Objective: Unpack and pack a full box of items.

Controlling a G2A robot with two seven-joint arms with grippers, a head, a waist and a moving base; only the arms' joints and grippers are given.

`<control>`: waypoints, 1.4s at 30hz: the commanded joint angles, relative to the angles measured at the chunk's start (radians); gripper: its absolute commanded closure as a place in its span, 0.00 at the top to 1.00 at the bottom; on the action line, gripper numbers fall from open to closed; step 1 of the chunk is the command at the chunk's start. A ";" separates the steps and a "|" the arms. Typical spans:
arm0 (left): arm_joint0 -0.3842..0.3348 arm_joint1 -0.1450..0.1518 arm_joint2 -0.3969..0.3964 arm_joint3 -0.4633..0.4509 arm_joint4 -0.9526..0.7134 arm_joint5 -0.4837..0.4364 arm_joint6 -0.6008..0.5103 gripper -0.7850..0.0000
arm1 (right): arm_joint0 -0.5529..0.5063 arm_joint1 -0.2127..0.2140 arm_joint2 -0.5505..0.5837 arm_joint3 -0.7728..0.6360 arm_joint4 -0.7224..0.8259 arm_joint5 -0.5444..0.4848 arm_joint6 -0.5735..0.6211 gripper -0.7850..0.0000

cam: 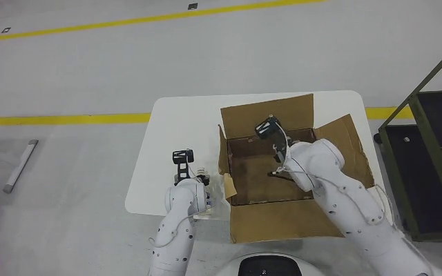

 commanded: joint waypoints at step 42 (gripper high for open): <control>0.000 0.000 0.000 0.000 0.000 0.000 0.000 1.00 | -0.581 0.044 0.774 -0.258 0.103 0.214 -0.080 0.00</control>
